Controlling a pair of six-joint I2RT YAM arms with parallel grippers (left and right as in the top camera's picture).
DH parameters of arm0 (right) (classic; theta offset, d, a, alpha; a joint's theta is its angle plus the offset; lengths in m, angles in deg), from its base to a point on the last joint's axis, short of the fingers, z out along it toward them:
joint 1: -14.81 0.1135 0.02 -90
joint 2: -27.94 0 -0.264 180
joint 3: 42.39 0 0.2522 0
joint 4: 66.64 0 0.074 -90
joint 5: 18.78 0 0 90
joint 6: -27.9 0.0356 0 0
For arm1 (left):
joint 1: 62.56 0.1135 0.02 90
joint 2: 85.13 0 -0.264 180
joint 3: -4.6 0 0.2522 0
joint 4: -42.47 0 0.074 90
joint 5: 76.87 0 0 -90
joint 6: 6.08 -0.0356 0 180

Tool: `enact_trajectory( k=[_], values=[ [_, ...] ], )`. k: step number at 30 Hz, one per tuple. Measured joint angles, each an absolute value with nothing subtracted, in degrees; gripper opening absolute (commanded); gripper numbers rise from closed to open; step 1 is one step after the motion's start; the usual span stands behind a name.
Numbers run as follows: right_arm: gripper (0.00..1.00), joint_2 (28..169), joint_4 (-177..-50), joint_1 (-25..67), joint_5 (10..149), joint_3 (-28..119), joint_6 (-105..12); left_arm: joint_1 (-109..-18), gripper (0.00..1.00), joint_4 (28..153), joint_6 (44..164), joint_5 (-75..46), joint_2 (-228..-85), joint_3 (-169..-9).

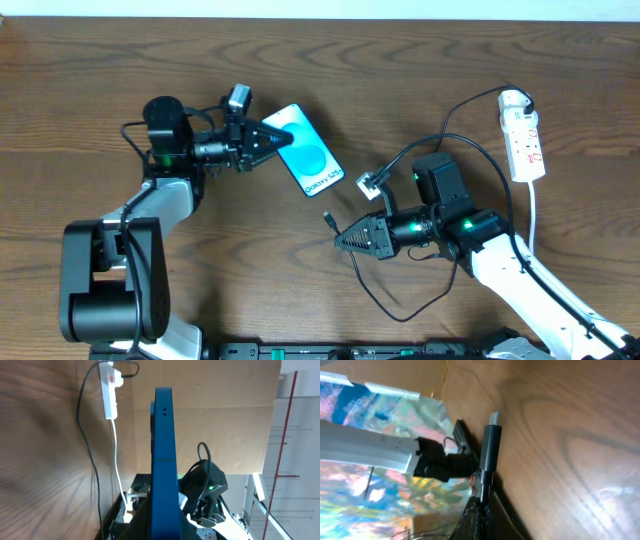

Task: Plug charger to phone and switch on socket

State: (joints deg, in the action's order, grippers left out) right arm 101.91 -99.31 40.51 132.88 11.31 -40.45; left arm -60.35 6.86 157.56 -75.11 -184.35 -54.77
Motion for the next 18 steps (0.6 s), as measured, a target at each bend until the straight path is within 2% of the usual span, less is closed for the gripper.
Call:
enact_trajectory(
  k=[9, 13, 18],
  values=[
    [0.01, 96.62, -115.99, 33.66, 135.01, 10.96, -47.64, -59.01, 0.07, 6.84, 156.8, -75.35, -184.35, -54.77],
    [0.01, 92.82, -116.58, 29.77, 136.14, 10.96, -51.73, -59.01, 0.07, 6.82, 156.08, -75.31, -184.35, -54.77],
    [0.01, 91.53, -109.24, 28.57, 136.99, 10.92, -53.8, -59.01, 0.07, 6.82, 155.9, -75.31, -184.35, -54.77]
  ],
)
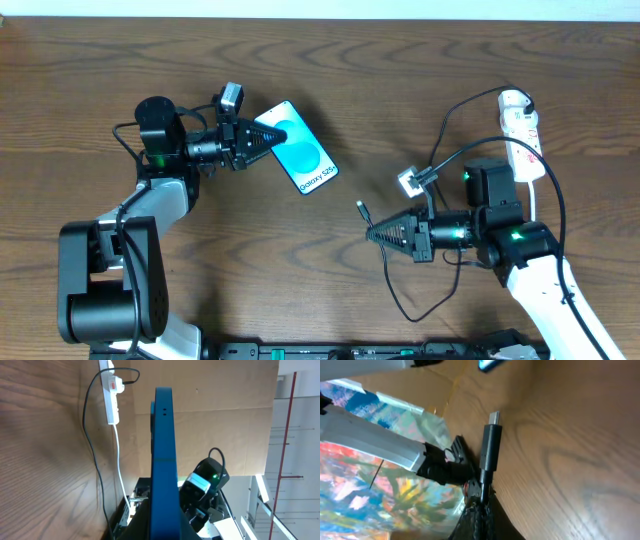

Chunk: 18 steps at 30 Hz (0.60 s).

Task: Plug charger to phone and switch on socket

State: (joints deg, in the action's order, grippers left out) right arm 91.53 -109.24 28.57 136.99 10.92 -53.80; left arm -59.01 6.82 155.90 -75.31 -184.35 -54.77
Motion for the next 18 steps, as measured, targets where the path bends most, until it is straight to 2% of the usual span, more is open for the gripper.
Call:
enact_trajectory(
  k=[12, 18],
  values=[
    [0.01, 93.19, -89.26, 37.31, 137.63, 10.72, -45.93, -59.1, 0.07, 6.82, 155.97, -75.33, -184.35, -54.77],
    [0.01, 97.36, -88.21, 38.19, 133.19, 10.72, -39.46, -60.17, 0.07, 6.82, 155.97, -75.35, -184.35, -54.77]
  ],
)
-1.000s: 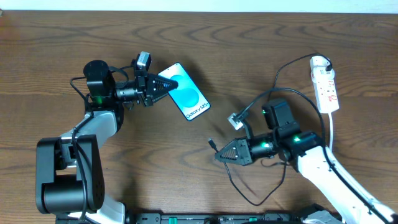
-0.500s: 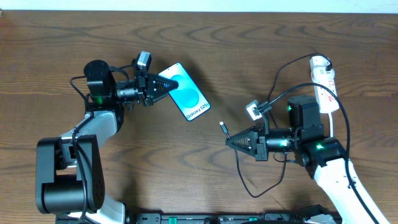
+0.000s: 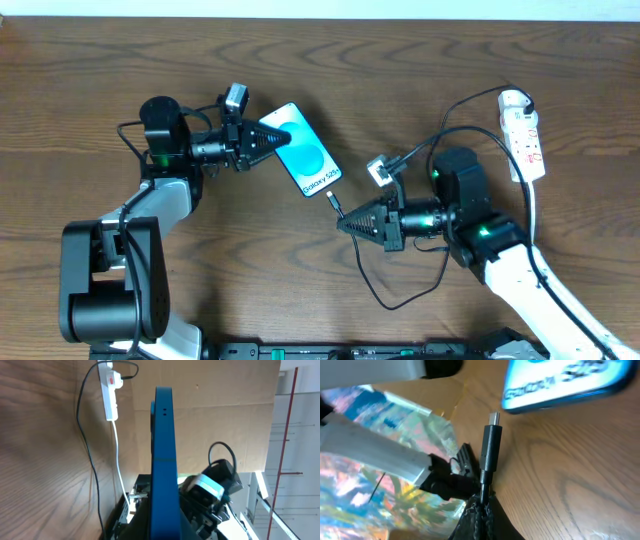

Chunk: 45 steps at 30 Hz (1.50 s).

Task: Plug charger to phone and switch on socket

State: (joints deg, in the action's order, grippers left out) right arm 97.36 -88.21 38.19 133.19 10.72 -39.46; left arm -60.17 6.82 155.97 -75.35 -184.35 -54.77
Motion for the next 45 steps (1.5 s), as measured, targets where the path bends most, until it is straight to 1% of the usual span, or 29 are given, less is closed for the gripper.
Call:
enact_trajectory(
  k=[10, 45],
  values=[
    [0.01, 103.35, -86.96, 38.19, 131.99, 10.72, -37.23, -60.26, 0.07, 6.82, 155.97, -75.33, -184.35, -54.77],
    [0.01, 103.48, -83.47, 38.19, 134.0, 10.72, -35.33, -60.26, 0.07, 6.82, 155.97, -75.29, -184.35, -54.77]
  ],
)
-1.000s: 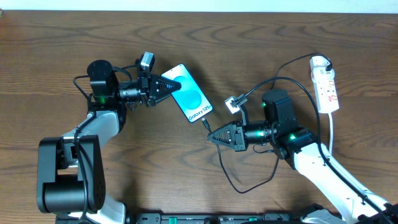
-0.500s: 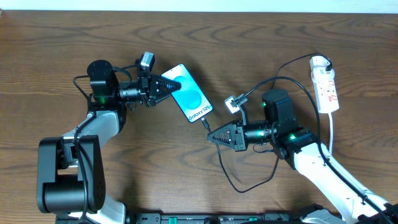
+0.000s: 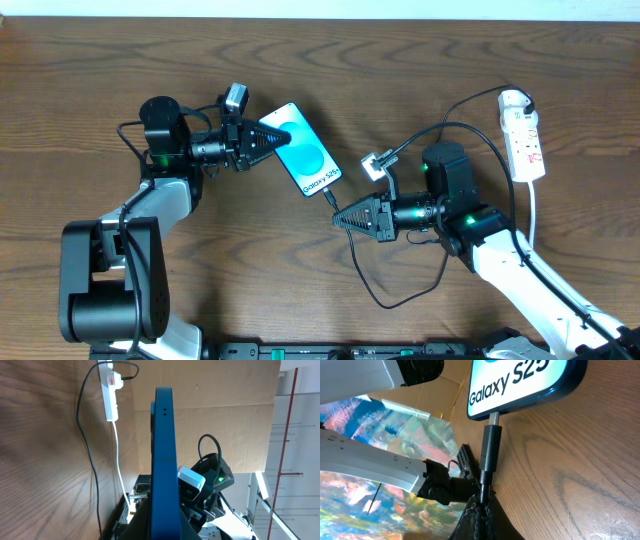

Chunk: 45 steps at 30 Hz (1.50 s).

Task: Plug charger to phone and switch on socket
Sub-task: 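Move the held plug up toward the phone's bottom port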

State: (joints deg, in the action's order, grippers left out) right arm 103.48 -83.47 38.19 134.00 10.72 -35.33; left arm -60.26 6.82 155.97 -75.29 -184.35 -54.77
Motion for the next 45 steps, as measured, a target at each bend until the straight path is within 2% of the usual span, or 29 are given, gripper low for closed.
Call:
enact_trajectory(
  k=[22, 35, 45],
  values=[
    [0.01, 103.48, -81.09, 38.19, 134.33, 10.7, -28.56, -60.19, 0.07, 6.8, 155.95, -75.09, -184.35, -54.77],
    [0.01, 103.48, -79.9, 38.19, 132.82, 10.7, -29.34, -60.0, 0.07, 6.73, 155.9, -74.74, -184.35, -54.77],
    [0.01, 103.53, -77.37, 38.19, 129.87, 10.22, -34.0, -61.53, 0.07, -1.22, 155.88, -73.12, -184.35, -54.9]
  ],
)
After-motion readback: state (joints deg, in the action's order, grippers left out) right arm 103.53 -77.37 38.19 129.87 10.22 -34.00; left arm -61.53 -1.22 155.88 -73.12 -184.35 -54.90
